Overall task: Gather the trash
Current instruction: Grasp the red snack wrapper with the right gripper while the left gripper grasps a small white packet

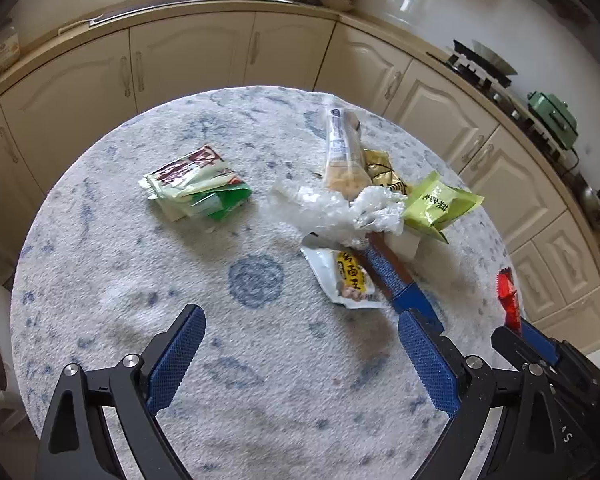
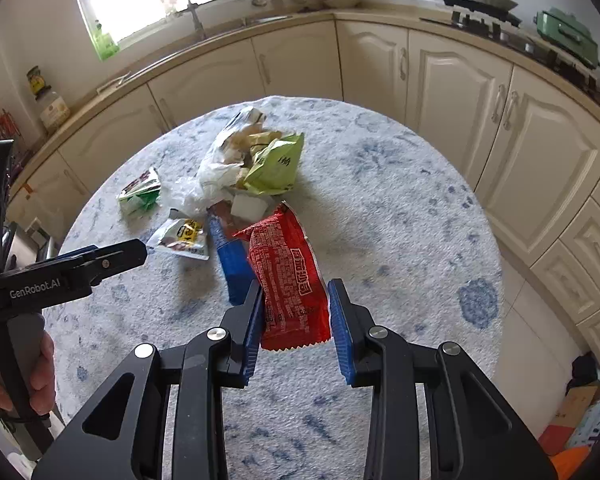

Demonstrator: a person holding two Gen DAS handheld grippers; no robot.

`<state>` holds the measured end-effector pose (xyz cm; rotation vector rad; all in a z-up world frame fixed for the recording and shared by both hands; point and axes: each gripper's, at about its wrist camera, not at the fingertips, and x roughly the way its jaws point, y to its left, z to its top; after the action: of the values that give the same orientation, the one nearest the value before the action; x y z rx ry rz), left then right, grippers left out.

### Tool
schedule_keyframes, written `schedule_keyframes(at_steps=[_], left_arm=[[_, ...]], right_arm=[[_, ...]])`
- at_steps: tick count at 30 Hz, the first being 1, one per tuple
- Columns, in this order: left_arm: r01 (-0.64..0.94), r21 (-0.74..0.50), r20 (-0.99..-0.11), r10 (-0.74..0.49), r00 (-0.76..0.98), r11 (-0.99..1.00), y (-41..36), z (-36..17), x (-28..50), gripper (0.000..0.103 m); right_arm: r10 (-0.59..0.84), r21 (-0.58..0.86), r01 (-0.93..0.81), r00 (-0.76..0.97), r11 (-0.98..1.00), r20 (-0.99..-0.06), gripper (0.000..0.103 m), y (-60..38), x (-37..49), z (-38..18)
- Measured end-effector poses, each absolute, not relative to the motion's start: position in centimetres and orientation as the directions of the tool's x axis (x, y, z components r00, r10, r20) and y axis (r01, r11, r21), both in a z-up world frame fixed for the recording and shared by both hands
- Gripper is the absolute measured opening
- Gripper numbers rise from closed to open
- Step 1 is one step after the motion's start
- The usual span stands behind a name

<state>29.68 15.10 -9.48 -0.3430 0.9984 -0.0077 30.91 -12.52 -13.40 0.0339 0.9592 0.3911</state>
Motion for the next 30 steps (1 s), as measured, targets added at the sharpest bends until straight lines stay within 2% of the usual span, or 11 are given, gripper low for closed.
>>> schedule_keyframes(at_steps=[2, 6, 8, 10, 11, 14, 19, 30], left_arm=[[-0.144, -0.287, -0.837, -0.174, 0.519, 0.947, 14.4, -10.2, 31.2, 0.092], [-0.159, -0.313, -0.859, -0.208, 0.468, 0.936, 14.0, -12.2, 33.8, 0.066], [-0.153, -0.341, -0.836, -0.225, 0.501, 0.928, 14.4, -12.4, 34.6, 0.063], [-0.158, -0.362, -0.835, -0.244, 0.493, 0.919, 15.1, -12.8, 35.2, 0.031], [-0.158, -0.365, -0.828, -0.242, 0.506, 0.917, 15.5, -12.7, 35.2, 0.018], [-0.150, -0.392, -0.817, -0.269, 0.510, 0.908, 16.2, -12.6, 34.9, 0.013], [-0.129, -0.350, -0.819, -0.236, 0.522, 0.928, 15.8, -11.8, 33.1, 0.007], [-0.054, -0.298, -0.804, -0.220, 0.553, 0.953, 14.1, -8.9, 25.6, 0.003]], right_arm=[[0.330, 0.196, -0.298, 0.518, 0.934, -0.789, 0.032, -13.1, 31.7, -13.4], [0.328, 0.199, -0.291, 0.515, 0.936, -0.792, 0.032, -13.6, 33.6, -14.0], [0.326, 0.199, -0.288, 0.511, 0.937, -0.795, 0.032, -13.6, 34.6, -14.5], [0.328, 0.204, -0.287, 0.506, 0.936, -0.798, 0.032, -13.6, 35.2, -14.9], [0.333, 0.209, -0.289, 0.499, 0.934, -0.800, 0.032, -13.6, 35.5, -15.1], [0.342, 0.221, -0.290, 0.483, 0.931, -0.806, 0.032, -13.7, 35.9, -15.7], [0.343, 0.228, -0.283, 0.479, 0.932, -0.808, 0.032, -14.0, 35.4, -15.9], [0.355, 0.231, -0.294, 0.498, 0.927, -0.791, 0.032, -14.2, 31.5, -13.8]])
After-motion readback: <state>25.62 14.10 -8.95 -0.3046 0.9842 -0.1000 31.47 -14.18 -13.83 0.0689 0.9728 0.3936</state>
